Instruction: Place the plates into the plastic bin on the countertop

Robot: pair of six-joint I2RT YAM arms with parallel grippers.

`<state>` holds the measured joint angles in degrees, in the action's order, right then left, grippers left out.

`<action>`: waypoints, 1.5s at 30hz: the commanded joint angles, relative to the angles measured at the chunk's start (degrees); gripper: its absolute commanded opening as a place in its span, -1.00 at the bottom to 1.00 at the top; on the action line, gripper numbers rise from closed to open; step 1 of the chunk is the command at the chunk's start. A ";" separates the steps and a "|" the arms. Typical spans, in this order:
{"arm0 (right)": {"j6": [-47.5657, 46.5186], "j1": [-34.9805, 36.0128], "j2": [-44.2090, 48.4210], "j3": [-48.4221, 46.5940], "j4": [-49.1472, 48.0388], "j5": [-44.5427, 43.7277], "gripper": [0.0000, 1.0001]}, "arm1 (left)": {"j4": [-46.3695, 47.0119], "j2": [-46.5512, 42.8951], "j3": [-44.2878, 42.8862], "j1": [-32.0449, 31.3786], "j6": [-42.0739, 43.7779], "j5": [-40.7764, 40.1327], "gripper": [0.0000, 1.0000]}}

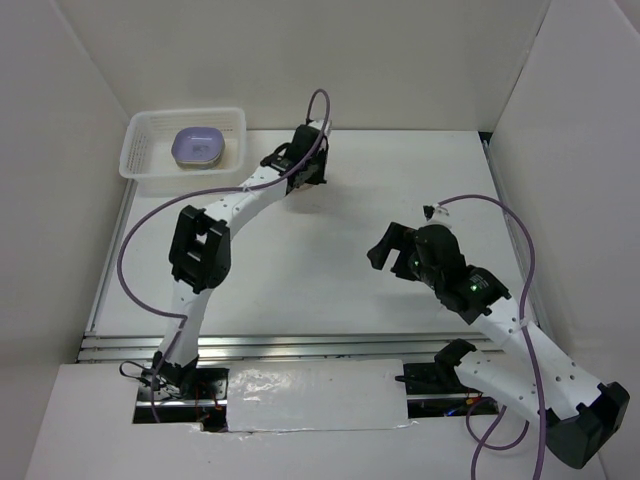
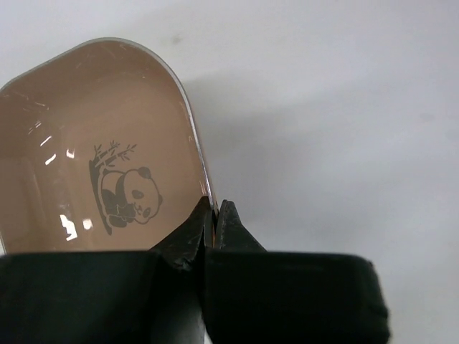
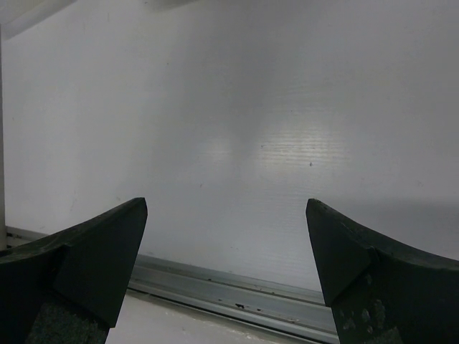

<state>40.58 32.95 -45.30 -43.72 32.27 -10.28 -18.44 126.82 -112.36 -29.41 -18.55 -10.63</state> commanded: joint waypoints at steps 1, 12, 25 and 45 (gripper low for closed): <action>-0.50 0.80 0.03 -3.03 -0.02 -1.23 1.00 | -1.67 -8.44 -8.91 -0.04 1.93 1.93 -1.00; -0.67 1.59 0.39 -1.10 -1.25 0.88 1.00 | -1.26 -10.37 -12.72 14.81 20.45 3.94 -1.00; -1.46 2.47 -1.81 2.33 -3.97 4.92 1.00 | 3.67 2.80 -14.38 27.56 25.49 13.00 -1.00; -3.22 5.20 -1.82 -2.67 1.64 -2.62 1.00 | -1.85 -19.64 -12.19 18.10 14.17 0.72 0.99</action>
<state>38.81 37.71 -49.19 -41.34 32.10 -7.90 -21.54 122.10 -123.61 -5.10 -0.40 -5.45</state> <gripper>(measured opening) 0.998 0.993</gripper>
